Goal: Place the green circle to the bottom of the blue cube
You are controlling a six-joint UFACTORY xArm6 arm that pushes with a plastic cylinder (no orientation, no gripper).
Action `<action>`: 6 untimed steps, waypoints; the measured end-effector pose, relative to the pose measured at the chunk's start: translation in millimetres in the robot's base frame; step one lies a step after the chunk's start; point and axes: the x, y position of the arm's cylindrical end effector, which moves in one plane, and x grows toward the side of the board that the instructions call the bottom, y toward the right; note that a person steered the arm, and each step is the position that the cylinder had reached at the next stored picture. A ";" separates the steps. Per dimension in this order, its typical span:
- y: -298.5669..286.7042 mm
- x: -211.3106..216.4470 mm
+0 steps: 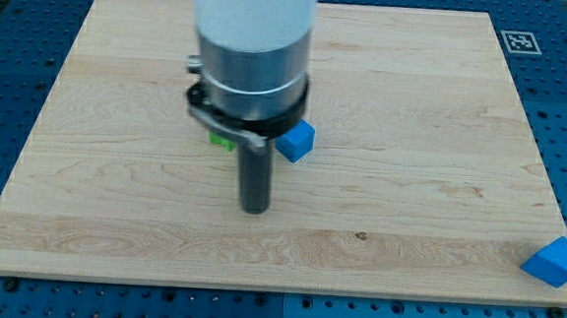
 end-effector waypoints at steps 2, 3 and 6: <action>-11.3 -46.2; 12.3 -47.1; 45.4 -71.6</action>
